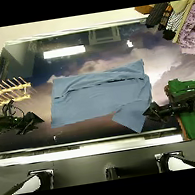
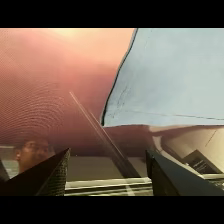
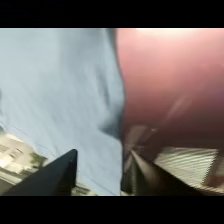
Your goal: Fold the clothes and pants, and hang the long-sleeved shirts on hangers.
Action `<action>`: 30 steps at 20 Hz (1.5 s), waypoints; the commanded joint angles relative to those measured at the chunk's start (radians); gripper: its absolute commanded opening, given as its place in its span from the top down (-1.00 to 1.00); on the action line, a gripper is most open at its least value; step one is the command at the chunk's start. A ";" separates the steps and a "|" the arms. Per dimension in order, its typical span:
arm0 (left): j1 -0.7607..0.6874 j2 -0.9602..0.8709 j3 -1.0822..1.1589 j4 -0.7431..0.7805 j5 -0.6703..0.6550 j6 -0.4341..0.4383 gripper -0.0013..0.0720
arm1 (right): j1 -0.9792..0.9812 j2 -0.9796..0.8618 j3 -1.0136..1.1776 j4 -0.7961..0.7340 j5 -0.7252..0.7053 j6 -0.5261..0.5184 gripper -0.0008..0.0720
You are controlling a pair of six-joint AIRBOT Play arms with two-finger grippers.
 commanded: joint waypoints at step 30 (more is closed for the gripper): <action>-0.144 -0.084 -0.237 -0.209 0.408 0.000 0.92 | 0.001 0.127 -0.039 0.117 0.007 -0.100 0.91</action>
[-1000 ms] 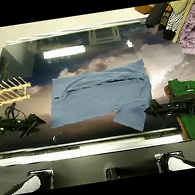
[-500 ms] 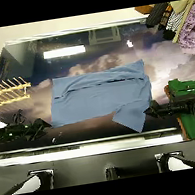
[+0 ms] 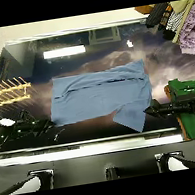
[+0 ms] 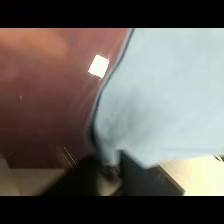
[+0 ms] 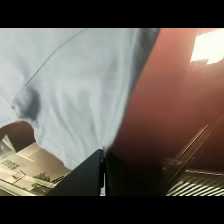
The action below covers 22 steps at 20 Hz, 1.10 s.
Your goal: Fold the clothes and pants, and hang the long-sleeved shirts on hangers.
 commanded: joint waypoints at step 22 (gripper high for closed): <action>-0.067 0.140 0.299 0.185 0.031 -0.284 0.93 | 0.001 0.323 0.097 0.063 0.137 0.116 0.91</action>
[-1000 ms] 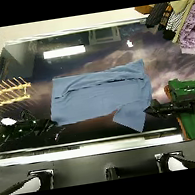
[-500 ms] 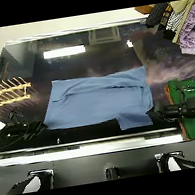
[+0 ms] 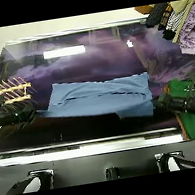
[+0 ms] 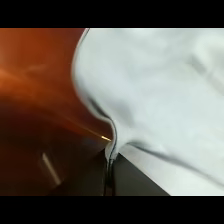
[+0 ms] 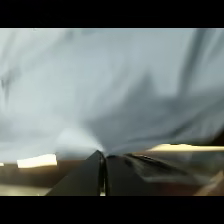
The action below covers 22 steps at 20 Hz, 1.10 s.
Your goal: Fold the clothes and pants, and hang the long-sleeved shirts on hangers.
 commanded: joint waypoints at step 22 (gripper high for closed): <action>-0.188 -0.851 0.895 0.128 -0.039 -0.031 -0.56 | 0.143 -0.834 0.637 -0.083 0.163 0.108 -0.43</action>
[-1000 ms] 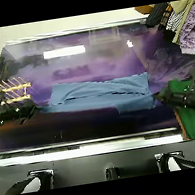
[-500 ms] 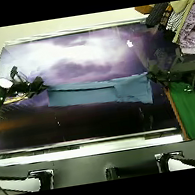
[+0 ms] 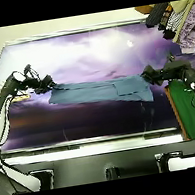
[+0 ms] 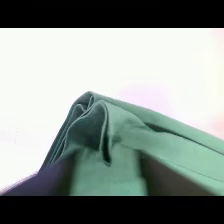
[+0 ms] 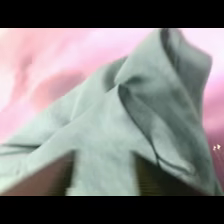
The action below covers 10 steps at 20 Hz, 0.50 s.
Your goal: Fold the clothes and pants, and hang the long-sleeved shirts on hangers.
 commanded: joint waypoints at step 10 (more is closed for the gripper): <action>-0.017 0.204 0.213 0.361 -0.318 -0.006 -1.00 | -0.274 -0.178 0.170 0.075 -0.487 -0.164 -0.92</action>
